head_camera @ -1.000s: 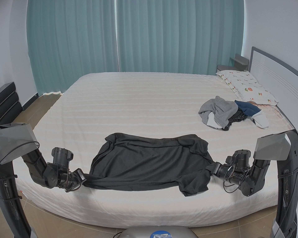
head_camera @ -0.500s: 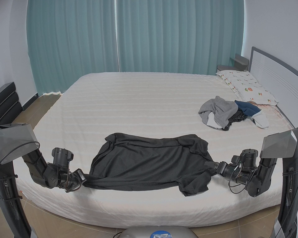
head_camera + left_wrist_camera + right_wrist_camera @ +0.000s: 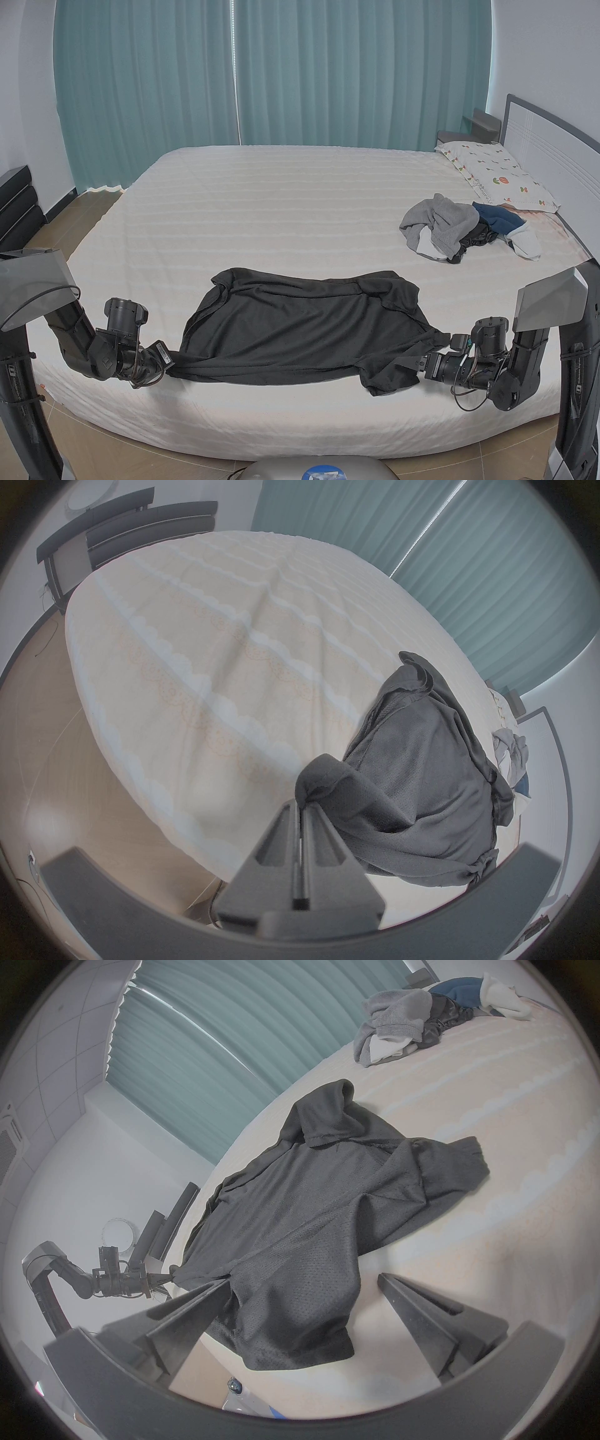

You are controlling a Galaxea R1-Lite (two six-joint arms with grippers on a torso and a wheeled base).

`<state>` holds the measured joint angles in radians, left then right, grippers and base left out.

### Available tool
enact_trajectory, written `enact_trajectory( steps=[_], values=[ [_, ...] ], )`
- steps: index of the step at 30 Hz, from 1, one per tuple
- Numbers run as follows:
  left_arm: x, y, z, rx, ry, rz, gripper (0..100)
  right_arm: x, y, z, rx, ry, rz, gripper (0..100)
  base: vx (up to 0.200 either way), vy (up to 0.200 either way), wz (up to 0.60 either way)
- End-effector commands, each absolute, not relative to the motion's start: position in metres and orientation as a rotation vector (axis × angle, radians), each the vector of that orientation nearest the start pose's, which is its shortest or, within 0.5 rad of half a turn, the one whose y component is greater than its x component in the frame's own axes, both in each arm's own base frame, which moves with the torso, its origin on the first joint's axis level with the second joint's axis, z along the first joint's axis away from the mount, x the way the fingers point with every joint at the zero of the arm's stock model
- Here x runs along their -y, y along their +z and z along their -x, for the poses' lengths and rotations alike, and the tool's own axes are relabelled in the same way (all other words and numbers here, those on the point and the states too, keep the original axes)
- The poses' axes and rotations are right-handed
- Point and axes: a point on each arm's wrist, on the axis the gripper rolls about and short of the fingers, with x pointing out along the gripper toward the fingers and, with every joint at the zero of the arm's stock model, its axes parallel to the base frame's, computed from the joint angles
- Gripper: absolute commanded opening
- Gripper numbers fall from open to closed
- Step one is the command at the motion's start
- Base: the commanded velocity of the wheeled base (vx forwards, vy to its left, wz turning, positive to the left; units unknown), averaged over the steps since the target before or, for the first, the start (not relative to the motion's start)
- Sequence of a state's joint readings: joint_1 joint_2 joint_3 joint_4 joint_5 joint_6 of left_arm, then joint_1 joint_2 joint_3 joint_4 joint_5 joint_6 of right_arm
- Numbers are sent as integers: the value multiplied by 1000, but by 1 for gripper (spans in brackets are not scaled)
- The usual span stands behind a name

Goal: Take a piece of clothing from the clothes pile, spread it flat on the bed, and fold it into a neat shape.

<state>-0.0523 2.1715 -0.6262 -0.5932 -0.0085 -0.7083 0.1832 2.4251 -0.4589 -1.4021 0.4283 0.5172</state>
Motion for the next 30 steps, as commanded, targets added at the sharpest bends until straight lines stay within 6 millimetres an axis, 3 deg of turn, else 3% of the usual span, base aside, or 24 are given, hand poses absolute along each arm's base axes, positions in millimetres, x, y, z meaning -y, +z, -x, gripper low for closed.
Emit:
enact_trajectory(
  steps=[1,2,3,7,19,24,30],
  values=[
    [16,-9,-308,-931,283,633,0,-70,-54,-308,-725,440,-553,100,0,0,0],
    [16,-9,-308,-930,283,633,0,-70,-53,-308,-723,437,-552,100,0,0,0],
    [16,-9,-308,-931,283,633,0,-70,-53,-307,-723,434,-553,0,0,0,0],
    [16,-10,-308,-933,284,632,0,-65,-48,-303,-718,421,-557,0,0,0,0],
    [15,-6,-302,-946,277,609,0,-47,-20,-262,-739,406,-516,0,0,0,0],
    [15,-4,-284,-1000,236,501,0,-42,-11,-247,-789,411,-434,0,0,0,0],
    [14,3,-264,-1110,217,405,0,-39,18,-231,-877,410,-385,0,0,0,0]
  ],
)
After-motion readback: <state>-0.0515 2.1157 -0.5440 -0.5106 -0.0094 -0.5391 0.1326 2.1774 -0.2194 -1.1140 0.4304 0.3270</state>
